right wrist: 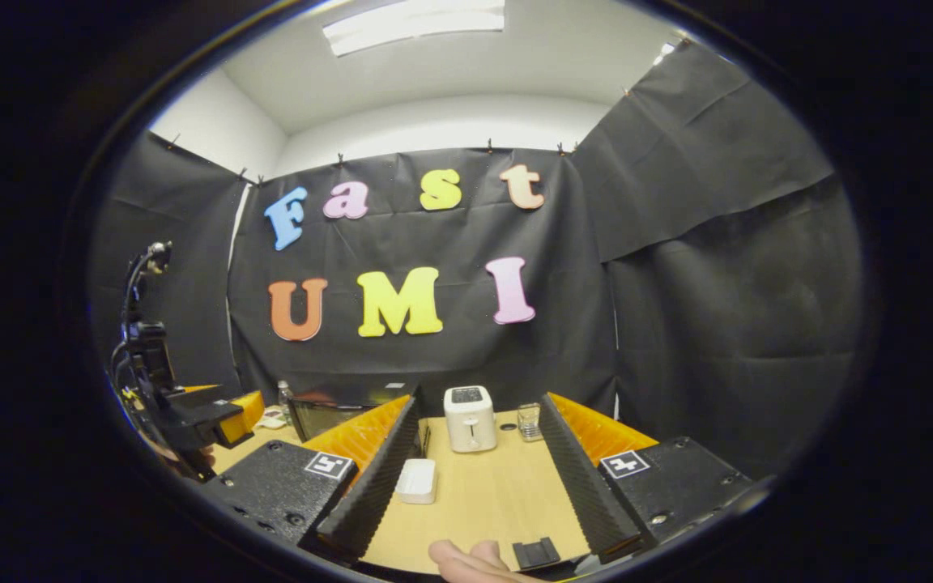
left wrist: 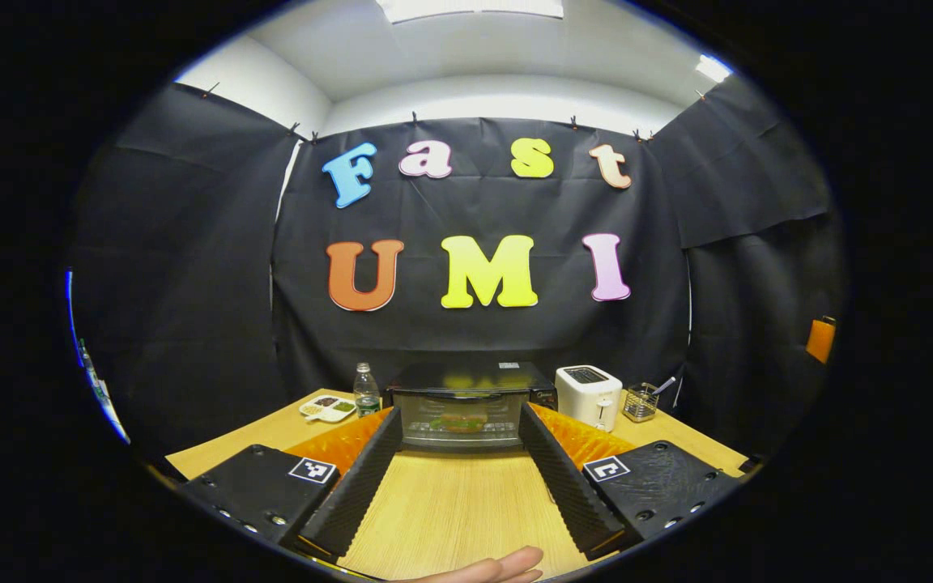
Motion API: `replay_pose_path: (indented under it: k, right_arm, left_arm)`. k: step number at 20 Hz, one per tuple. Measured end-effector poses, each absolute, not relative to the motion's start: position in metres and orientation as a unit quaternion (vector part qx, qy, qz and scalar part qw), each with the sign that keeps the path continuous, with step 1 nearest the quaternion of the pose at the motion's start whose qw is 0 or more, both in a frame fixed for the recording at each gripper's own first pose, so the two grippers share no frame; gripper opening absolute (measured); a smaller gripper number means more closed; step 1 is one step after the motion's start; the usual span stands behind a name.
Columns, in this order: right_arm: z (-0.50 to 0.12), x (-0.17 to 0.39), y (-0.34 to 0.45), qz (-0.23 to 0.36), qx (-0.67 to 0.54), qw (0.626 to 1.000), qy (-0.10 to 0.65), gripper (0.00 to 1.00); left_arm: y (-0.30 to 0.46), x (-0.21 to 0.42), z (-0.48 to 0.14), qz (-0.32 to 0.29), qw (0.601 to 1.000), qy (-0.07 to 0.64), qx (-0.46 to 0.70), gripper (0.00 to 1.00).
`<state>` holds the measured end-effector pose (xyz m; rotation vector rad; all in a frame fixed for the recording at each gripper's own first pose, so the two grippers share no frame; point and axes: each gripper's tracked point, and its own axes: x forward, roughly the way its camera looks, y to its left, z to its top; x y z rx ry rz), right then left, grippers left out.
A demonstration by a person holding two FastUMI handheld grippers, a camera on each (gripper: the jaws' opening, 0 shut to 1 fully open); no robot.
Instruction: Open the electric oven with the left hand, put the food in, and close the electric oven.
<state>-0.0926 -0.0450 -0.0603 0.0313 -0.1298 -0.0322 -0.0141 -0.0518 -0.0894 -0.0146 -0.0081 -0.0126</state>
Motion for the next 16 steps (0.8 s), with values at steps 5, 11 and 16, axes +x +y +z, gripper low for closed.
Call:
replay_pose_path:
  k: [5,11,16]
  right_arm:
    - [-0.052,-0.110,-0.021,-0.001,-0.013,0.996,-0.085,0.96]
    - [-0.057,-0.113,0.001,0.026,-0.006,0.996,-0.086,0.96]
    - [-0.065,-0.112,0.005,0.030,-0.008,0.997,-0.078,0.88]
  left_arm:
    - [-0.048,-0.063,-0.085,-0.007,1.000,-0.006,-0.004,0.95]
    - [-0.041,-0.097,-0.100,-0.008,1.000,0.000,-0.008,0.95]
    - [-0.045,-0.098,-0.100,-0.015,1.000,-0.002,-0.004,0.95]
